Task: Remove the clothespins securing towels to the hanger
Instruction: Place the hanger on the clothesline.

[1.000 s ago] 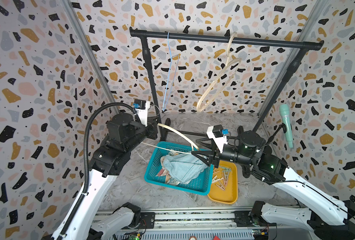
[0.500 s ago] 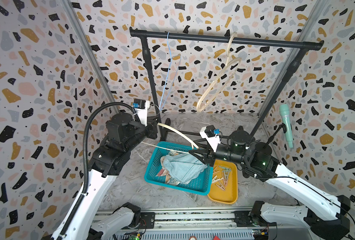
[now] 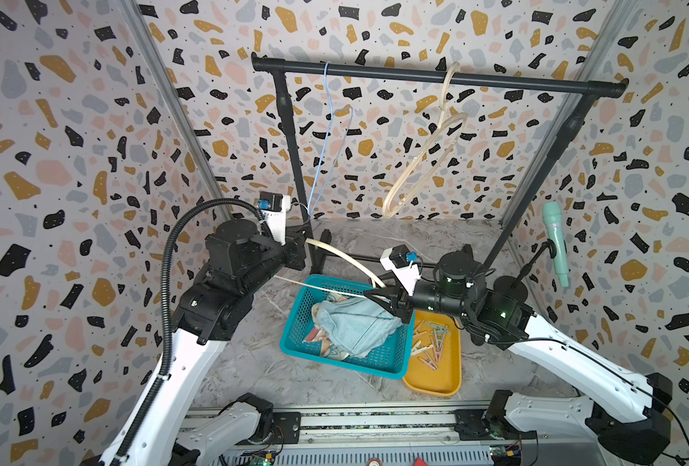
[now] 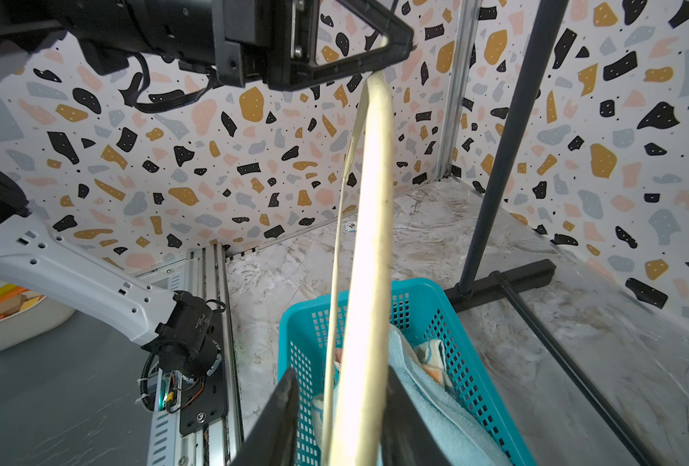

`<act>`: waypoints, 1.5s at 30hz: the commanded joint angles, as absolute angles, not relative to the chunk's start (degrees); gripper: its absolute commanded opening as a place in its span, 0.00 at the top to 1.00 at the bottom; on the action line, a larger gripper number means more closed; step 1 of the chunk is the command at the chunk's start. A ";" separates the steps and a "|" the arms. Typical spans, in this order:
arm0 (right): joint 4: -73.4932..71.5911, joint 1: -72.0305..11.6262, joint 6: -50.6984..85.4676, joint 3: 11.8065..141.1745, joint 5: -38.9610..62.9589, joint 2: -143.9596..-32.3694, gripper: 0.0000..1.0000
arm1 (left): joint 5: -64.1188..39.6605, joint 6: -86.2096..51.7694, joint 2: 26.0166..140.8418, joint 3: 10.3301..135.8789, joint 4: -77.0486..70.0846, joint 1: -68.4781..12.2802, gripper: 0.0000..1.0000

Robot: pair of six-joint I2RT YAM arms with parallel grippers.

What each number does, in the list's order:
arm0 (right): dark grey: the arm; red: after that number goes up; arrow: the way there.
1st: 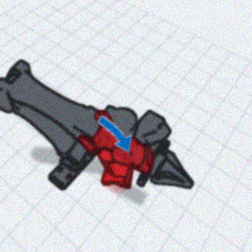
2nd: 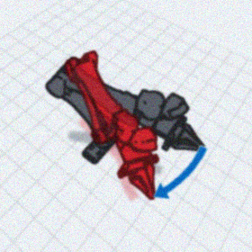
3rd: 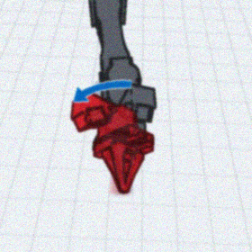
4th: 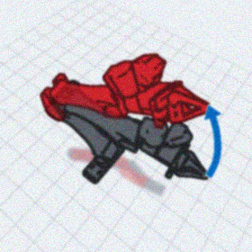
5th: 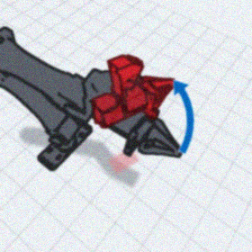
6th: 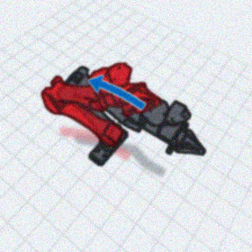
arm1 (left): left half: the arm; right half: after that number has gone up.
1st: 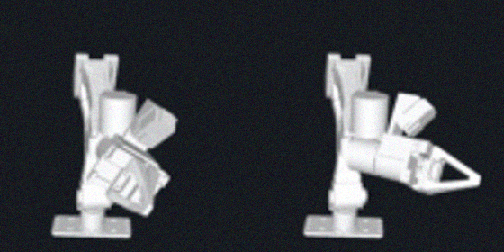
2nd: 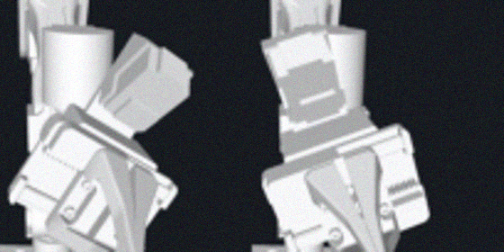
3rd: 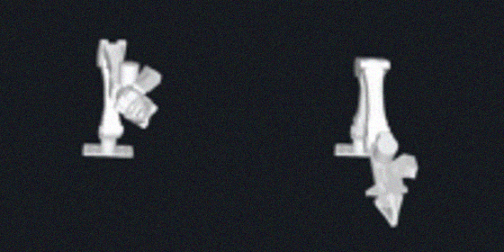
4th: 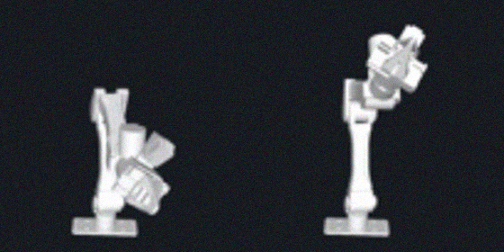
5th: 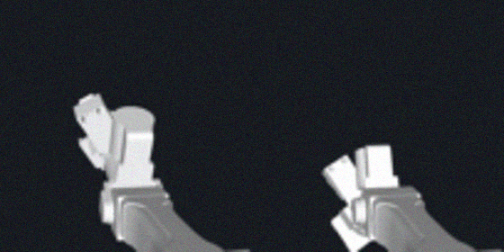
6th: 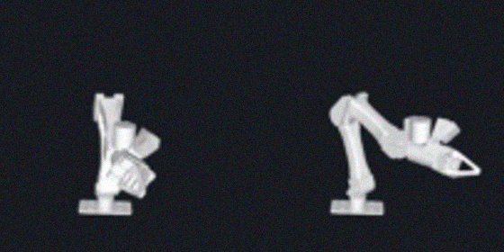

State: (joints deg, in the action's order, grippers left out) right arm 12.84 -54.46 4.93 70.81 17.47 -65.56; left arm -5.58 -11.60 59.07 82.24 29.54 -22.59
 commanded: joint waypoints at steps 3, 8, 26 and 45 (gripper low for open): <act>11.21 -54.65 4.57 72.86 17.67 -65.19 0.66 | -6.82 -12.16 58.01 83.32 25.66 -22.49 1.00; 10.81 -54.65 4.57 73.04 17.07 -65.38 0.77 | -7.10 -12.16 57.93 83.22 25.49 -22.50 1.00; 11.40 -54.67 3.87 72.69 20.54 -64.99 1.00 | -4.19 -12.83 55.67 82.47 24.87 -22.47 0.22; 4.23 -54.76 8.19 70.89 18.73 -59.77 1.00 | -1.72 -11.01 53.35 85.97 33.82 -22.49 0.13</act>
